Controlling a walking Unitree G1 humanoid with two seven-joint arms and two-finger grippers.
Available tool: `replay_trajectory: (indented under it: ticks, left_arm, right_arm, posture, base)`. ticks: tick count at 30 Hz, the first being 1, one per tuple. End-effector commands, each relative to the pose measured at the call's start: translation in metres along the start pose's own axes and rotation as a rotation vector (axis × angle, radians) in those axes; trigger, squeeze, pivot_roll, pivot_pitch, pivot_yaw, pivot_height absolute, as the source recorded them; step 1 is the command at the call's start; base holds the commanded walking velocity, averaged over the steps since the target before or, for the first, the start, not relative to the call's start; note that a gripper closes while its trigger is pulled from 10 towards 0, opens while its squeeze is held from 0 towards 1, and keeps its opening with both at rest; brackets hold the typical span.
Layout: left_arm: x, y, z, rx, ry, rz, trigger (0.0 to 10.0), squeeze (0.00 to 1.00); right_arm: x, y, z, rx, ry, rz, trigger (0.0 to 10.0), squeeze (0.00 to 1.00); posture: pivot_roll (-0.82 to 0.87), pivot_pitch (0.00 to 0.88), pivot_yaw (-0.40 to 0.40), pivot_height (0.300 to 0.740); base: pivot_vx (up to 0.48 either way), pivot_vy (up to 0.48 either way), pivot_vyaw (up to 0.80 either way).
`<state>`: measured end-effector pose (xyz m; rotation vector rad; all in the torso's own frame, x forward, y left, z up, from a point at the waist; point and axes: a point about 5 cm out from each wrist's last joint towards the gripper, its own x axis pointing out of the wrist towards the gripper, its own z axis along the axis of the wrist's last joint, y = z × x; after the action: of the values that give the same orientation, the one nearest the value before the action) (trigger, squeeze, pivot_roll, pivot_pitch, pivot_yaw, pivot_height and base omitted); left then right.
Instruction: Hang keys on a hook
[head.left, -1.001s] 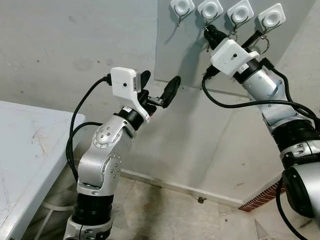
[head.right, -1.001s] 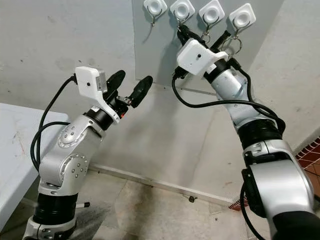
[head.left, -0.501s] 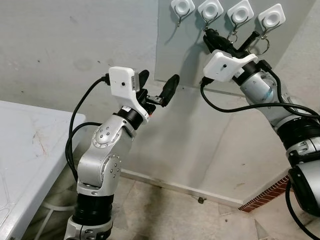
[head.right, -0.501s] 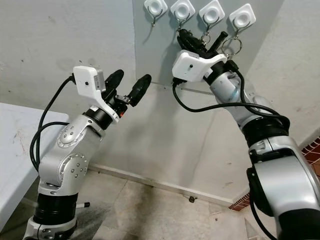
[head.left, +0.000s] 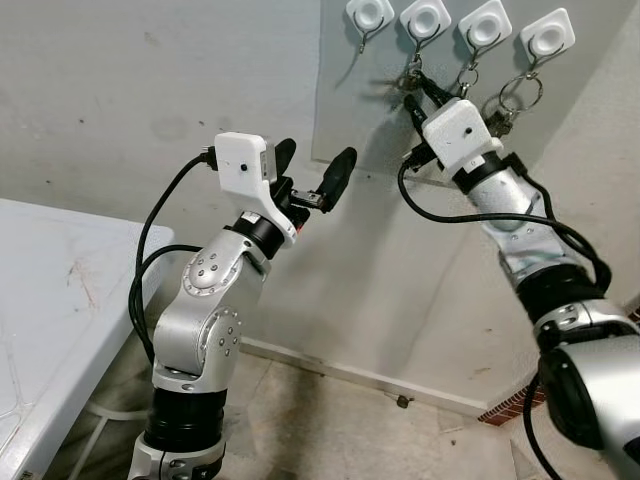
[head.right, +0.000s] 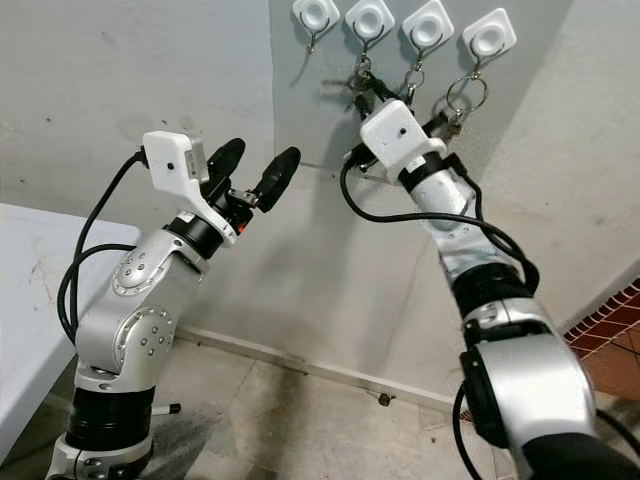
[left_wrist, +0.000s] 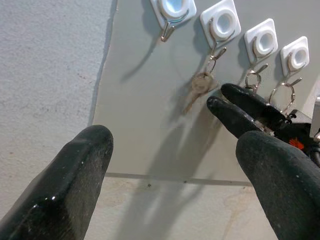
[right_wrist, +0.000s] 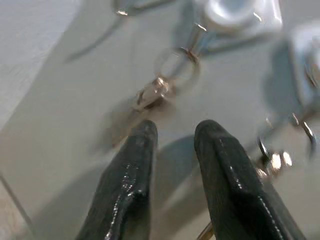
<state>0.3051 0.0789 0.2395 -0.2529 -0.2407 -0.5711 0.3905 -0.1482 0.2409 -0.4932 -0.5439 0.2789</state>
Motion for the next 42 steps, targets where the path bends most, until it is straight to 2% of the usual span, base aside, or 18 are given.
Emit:
replay_trajectory:
  ticks: [1,2,3,7,13,17,20,21,22,23,28,31,32,35,37,38,39,42]
  left_arm:
    - [-0.001,-0.002,0.001,0.005,-0.004,0.0,10.0,0.0]
    - [-0.001,-0.002,0.001,0.006,-0.003,0.002,10.0,0.0]
    - [-0.001,-0.002,0.001,0.006,-0.003,0.002,10.0,0.0]
    - [-0.002,0.0,-0.001,0.008,0.002,0.016,10.0,0.0]
    - [-0.01,0.012,-0.012,0.026,0.02,0.085,10.0,0.0]
    - [-0.018,0.024,-0.028,0.056,0.043,0.151,10.0,0.0]
    - [-0.02,0.028,-0.032,0.058,0.059,0.173,10.0,0.0]
    - [-0.026,0.037,-0.042,0.047,0.067,0.225,10.0,0.0]
    - [-0.033,0.047,-0.053,0.043,0.09,0.282,10.0,0.0]
    - [-0.033,0.047,-0.053,0.043,0.09,0.282,10.0,0.0]
    - [-0.053,0.071,-0.086,0.05,0.154,0.418,10.0,0.0]
    - [-0.062,0.078,-0.1,0.051,0.189,0.464,10.0,0.0]
    - [-0.07,0.084,-0.111,0.063,0.224,0.5,10.0,0.0]
    - [-0.082,0.092,-0.127,0.068,0.272,0.543,10.0,0.0]
    - [-0.095,0.1,-0.144,0.066,0.32,0.581,10.0,0.0]
    - [-0.095,0.1,-0.144,0.066,0.32,0.581,10.0,0.0]
    - [-0.1,0.103,-0.149,0.095,0.334,0.593,10.0,0.0]
    - [-0.114,0.109,-0.162,0.072,0.386,0.622,10.0,0.0]
  right_arm:
    - [0.0,-0.006,0.002,0.05,-0.011,-0.037,10.0,1.0]
    - [-0.001,-0.008,0.003,0.114,-0.023,-0.063,10.0,1.0]
    - [-0.001,-0.008,0.003,0.114,-0.023,-0.063,10.0,1.0]
    - [-0.005,-0.007,0.0,0.208,-0.025,-0.094,10.0,1.0]
    - [-0.021,0.007,-0.008,0.353,-0.025,-0.118,10.0,1.0]
    - [-0.036,0.019,-0.017,0.391,0.01,-0.126,10.0,1.0]
    - [-0.039,0.022,-0.02,0.408,0.026,-0.124,10.0,1.0]
    - [-0.049,0.028,-0.027,0.43,0.061,-0.13,10.0,0.0]
    - [-0.059,0.034,-0.035,0.443,0.097,-0.127,10.0,0.0]
    - [-0.059,0.034,-0.035,0.443,0.097,-0.127,10.0,0.0]
    - [-0.095,0.054,-0.064,0.468,0.26,-0.132,10.0,0.0]
    - [-0.109,0.062,-0.076,0.475,0.329,-0.123,10.0,0.0]
    - [-0.122,0.067,-0.087,0.472,0.402,-0.126,10.0,0.0]
    - [-0.139,0.073,-0.099,0.477,0.488,-0.123,10.0,0.0]
    - [-0.159,0.079,-0.11,0.452,0.582,-0.119,10.0,0.0]
    - [-0.159,0.079,-0.11,0.452,0.582,-0.119,10.0,0.0]
    - [-0.166,0.08,-0.115,0.457,0.622,-0.124,10.0,0.0]
    - [-0.185,0.083,-0.125,0.448,0.717,-0.117,10.0,0.0]
  posture:
    - [0.04,0.063,-0.041,0.74]
    - [0.04,0.064,-0.041,0.74]
    - [0.04,0.064,-0.041,0.74]
    - [0.04,0.071,-0.042,0.74]
    - [0.04,0.072,-0.043,0.74]
    - [0.04,0.068,-0.04,0.74]
    - [0.04,0.068,-0.039,0.74]
    - [0.04,0.064,-0.035,0.74]
    - [0.04,0.064,-0.035,0.74]
    - [0.04,0.064,-0.035,0.74]
    - [0.03,0.052,-0.025,0.74]
    - [0.03,0.046,-0.023,0.74]
    - [0.03,0.044,-0.021,0.74]
    - [0.03,0.039,-0.018,0.74]
    - [0.03,0.032,-0.016,0.74]
    - [0.03,0.032,-0.016,0.74]
    - [0.02,0.029,-0.014,0.74]
    - [0.02,0.019,-0.008,0.74]
  base:
    - [0.0,0.0,0.0]
    - [0.0,0.0,0.0]
    - [0.0,0.0,0.0]
    - [0.0,0.0,0.0]
    - [0.0,0.0,0.0]
    - [0.0,0.0,0.0]
    - [0.0,0.0,0.0]
    - [0.0,0.0,0.0]
    - [0.0,0.0,0.0]
    - [0.0,0.0,0.0]
    - [0.0,0.0,0.0]
    - [0.0,0.0,0.0]
    - [0.0,0.0,0.0]
    - [0.0,0.0,0.0]
    - [0.0,0.0,0.0]
    - [0.0,0.0,0.0]
    - [0.0,0.0,0.0]
    - [0.0,0.0,0.0]
